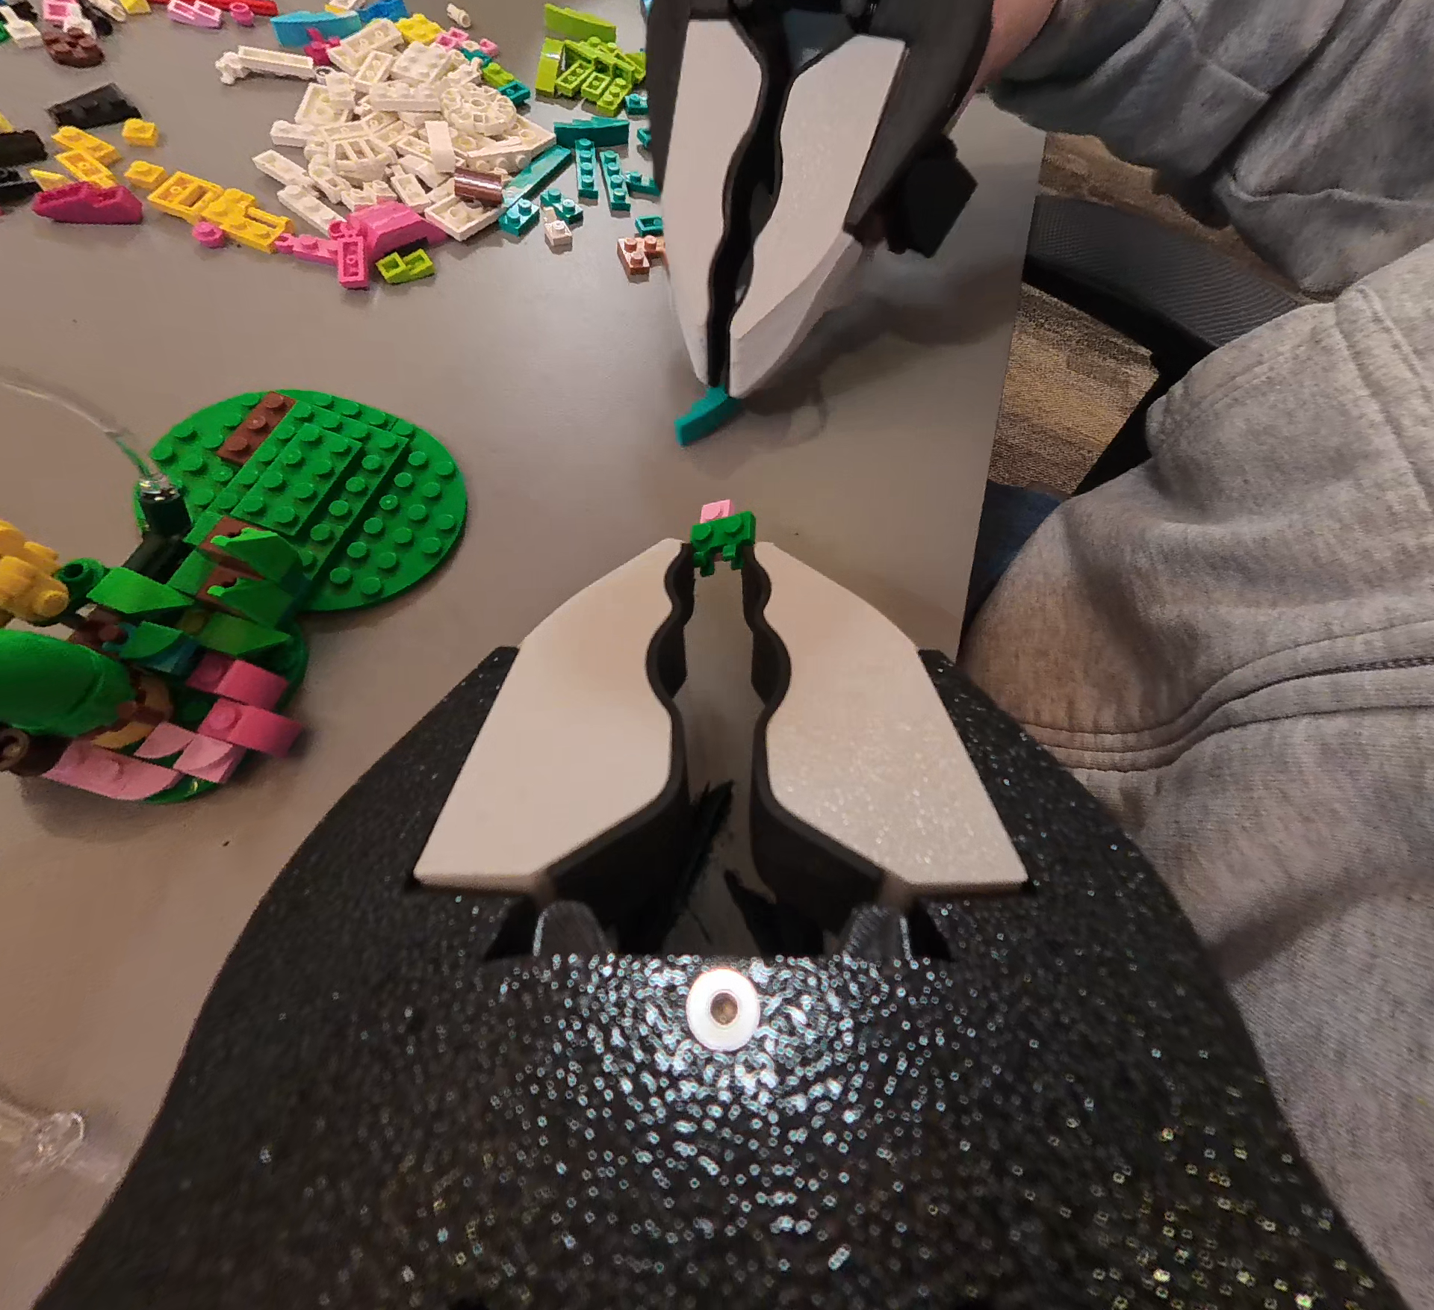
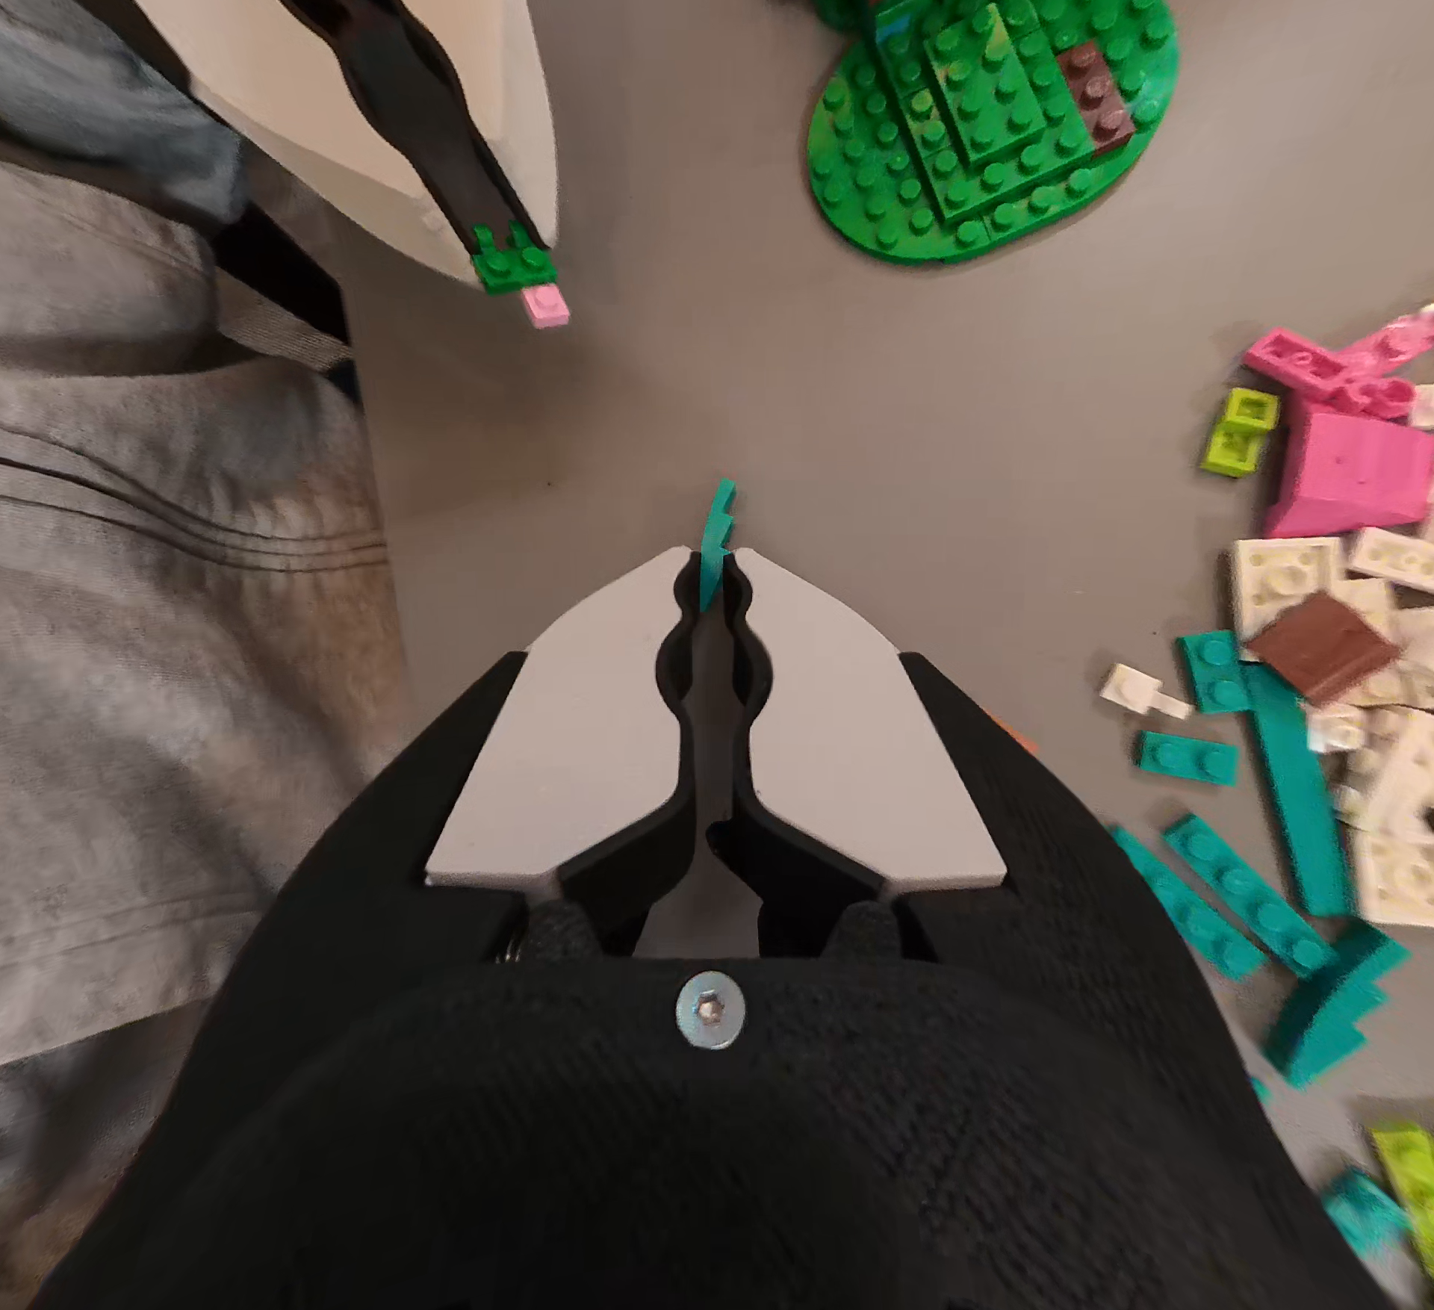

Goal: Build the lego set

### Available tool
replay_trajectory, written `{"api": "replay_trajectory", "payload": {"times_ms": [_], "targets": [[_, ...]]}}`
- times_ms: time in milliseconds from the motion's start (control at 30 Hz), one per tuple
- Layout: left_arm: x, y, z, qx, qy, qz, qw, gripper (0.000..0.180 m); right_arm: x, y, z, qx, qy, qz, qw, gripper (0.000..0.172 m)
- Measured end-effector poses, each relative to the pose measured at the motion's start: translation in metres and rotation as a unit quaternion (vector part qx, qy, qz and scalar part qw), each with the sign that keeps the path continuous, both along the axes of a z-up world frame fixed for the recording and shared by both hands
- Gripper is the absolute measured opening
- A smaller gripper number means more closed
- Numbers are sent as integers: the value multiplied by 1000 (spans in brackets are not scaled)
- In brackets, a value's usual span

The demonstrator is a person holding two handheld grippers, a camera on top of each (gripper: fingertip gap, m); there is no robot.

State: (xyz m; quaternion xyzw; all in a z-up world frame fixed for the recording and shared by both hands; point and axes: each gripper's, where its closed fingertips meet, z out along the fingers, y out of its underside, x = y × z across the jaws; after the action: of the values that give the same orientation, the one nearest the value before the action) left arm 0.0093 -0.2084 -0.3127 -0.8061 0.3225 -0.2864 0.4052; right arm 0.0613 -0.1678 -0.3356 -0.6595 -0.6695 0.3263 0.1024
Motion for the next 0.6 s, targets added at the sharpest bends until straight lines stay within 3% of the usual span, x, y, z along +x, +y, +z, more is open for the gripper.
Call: {"api": "replay_trajectory", "payload": {"times_ms": [200,467,533,600], "targets": [[1,-1,-2,-4,4,-5,1000,12,-5,-17,7,-173,-19,-48,983,3],[2,-3,-1,-3,3,-11,1000,12,-2,-9,-4,-195,-63,-77,976,5],[2,-3,-1,-2,3,-12,1000,12,0,-3,-7,-173,-70,-85,979,1],[2,-3,-1,0,3,-11,1000,12,1,0,-5,-155,-67,-84,982,8]]}}
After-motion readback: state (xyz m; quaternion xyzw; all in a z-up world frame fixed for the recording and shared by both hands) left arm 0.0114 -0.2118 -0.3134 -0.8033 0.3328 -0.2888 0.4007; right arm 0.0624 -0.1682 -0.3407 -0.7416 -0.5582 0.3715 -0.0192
